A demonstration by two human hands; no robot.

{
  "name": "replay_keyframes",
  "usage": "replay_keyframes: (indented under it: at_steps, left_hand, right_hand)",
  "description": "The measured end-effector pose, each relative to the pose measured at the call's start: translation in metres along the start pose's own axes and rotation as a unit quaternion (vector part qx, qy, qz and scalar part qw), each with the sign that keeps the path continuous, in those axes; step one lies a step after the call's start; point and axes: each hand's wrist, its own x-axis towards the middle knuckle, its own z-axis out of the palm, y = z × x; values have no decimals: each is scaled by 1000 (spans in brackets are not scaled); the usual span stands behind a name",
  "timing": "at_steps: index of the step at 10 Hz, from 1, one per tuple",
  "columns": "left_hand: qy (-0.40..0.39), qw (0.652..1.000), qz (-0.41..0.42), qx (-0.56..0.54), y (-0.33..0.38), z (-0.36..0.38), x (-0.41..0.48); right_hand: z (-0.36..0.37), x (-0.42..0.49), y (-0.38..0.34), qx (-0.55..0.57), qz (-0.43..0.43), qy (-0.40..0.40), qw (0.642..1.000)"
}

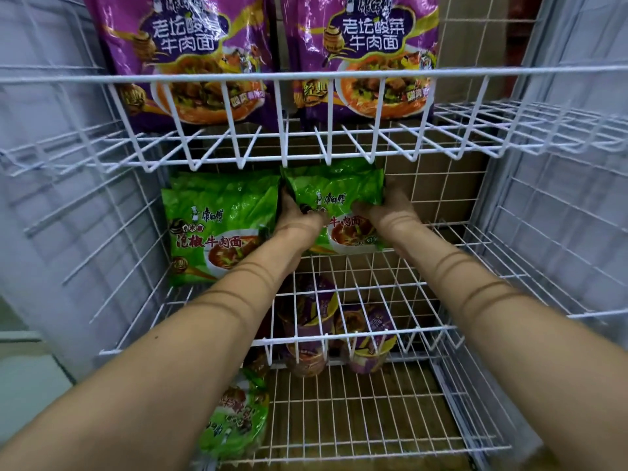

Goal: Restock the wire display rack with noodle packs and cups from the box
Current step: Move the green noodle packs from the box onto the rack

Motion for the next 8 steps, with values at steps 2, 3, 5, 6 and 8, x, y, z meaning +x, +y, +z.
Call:
replay_keyframes:
  at_steps: [2, 3, 5, 6, 8]
  left_hand:
    - [-27, 999, -40, 4, 4, -4, -10]
    - [-7, 999, -37, -5, -1, -10, -17]
    - [19, 998, -56, 19, 0, -11, -28]
    - [1, 999, -36, -6, 1, -12, -30]
    - [-7, 998, -53, 32, 8, -4, -29]
  right_hand:
    - [5, 4, 6, -21, 50, -16, 998]
    - [3, -5, -3, 12, 74, -57, 996]
    - [-3, -21, -2, -108, 54, 20, 992]
    - [-5, -21, -2, -135, 48, 22, 989]
    - [-2, -18, 13, -147, 55, 12, 988]
